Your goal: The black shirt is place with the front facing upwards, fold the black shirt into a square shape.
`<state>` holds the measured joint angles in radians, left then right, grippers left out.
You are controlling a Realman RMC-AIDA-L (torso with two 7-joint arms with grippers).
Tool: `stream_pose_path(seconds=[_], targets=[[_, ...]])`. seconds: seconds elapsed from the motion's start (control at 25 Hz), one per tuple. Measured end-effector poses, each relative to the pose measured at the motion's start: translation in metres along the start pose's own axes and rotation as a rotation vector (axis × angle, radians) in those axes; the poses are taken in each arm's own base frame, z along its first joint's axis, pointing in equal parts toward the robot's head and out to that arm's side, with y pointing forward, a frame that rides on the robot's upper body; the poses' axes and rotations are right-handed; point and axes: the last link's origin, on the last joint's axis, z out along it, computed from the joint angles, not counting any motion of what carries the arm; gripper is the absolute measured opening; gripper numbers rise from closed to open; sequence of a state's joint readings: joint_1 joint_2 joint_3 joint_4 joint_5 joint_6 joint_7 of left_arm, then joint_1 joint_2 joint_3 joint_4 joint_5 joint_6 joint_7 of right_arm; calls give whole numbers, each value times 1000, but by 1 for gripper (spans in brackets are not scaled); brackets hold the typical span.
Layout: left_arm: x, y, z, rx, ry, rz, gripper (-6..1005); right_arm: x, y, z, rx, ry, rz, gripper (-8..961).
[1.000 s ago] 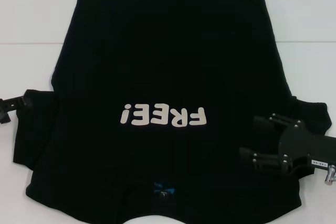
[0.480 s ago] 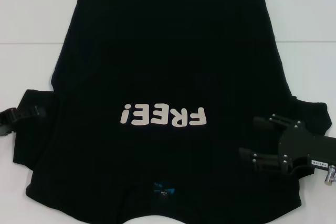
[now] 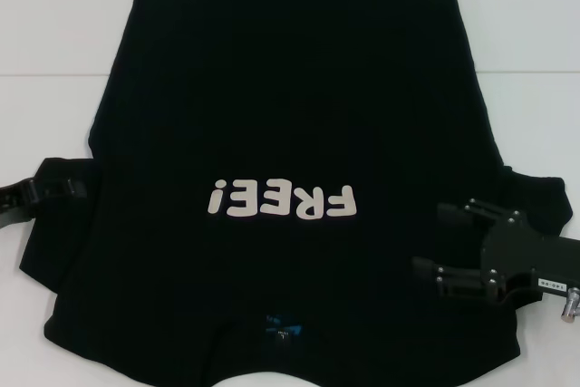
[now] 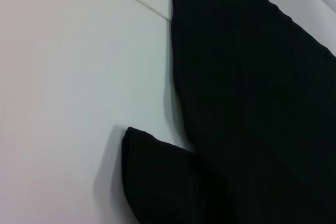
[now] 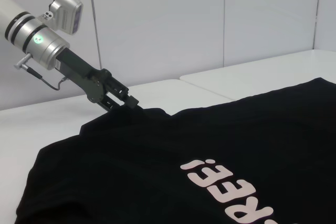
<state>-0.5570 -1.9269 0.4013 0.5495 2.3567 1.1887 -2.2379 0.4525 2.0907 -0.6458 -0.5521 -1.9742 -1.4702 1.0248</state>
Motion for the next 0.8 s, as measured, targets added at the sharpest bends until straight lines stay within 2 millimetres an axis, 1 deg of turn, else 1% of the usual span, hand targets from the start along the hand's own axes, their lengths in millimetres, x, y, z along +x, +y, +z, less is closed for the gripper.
stream_pose_path(seconds=[0.04, 0.24, 0.68, 0.8], targets=[[0, 0, 0, 2, 0, 1, 784, 0, 0, 0, 0, 0, 0, 875], [0, -2, 1, 21, -4, 10, 558, 1, 1, 0, -2, -1, 3, 873], [4, -4, 1, 42, 1, 20, 308, 0, 2, 0, -5, -6, 4, 867], [7, -6, 0, 56, 14, 23, 189, 0, 2, 0, -6, -8, 4, 866]])
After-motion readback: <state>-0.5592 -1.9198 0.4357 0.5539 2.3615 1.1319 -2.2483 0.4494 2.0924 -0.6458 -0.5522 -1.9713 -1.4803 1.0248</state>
